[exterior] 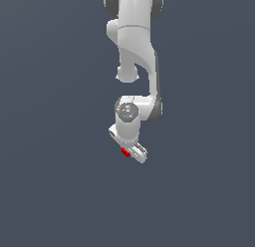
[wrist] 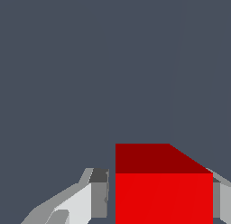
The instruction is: Pick up the red cube and move it to a goal position.
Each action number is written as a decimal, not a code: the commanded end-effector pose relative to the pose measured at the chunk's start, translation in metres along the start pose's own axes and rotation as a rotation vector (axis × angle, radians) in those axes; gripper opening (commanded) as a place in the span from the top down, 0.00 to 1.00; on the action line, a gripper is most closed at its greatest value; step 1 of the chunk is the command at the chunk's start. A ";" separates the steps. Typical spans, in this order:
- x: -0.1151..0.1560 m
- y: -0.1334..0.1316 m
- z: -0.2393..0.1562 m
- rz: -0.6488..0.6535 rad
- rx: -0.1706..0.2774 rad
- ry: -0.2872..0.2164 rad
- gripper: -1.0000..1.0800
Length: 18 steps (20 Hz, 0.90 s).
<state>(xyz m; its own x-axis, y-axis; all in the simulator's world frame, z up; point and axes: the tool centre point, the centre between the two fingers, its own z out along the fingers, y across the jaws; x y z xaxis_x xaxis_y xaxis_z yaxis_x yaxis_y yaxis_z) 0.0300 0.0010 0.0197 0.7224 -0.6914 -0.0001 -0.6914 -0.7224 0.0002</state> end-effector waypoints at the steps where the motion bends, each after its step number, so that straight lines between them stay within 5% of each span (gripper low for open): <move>1: 0.000 0.000 0.000 -0.001 0.000 0.000 1.00; 18: -0.003 0.009 -0.009 -0.001 0.000 0.000 1.00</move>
<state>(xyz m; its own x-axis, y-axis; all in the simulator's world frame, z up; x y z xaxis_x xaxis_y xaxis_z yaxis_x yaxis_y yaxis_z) 0.0240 -0.0020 0.0255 0.7231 -0.6907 -0.0009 -0.6907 -0.7231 0.0009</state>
